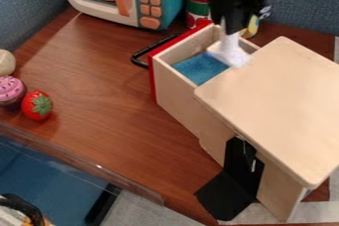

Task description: Put the white object into the drawer

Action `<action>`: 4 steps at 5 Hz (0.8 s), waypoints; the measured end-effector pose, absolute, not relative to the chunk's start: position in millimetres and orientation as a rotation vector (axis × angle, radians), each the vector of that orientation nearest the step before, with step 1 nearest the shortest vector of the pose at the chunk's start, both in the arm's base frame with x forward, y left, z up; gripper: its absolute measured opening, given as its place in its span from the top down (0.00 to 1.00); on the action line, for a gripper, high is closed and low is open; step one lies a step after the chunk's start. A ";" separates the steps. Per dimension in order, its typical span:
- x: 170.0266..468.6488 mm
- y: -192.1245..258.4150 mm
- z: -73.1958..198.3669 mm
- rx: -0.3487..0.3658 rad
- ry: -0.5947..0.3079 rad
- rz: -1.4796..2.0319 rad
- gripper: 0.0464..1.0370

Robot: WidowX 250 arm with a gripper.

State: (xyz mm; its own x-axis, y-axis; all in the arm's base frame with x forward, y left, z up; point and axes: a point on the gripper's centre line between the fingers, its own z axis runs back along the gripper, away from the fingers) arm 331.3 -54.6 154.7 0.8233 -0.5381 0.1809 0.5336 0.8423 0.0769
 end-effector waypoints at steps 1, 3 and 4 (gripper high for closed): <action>340.9 -53.8 152.8 0.045 -0.209 -0.569 0.72; 343.2 -41.6 151.6 0.042 -0.206 -0.545 0.72; 339.7 -27.5 143.8 0.024 -0.175 -0.522 0.72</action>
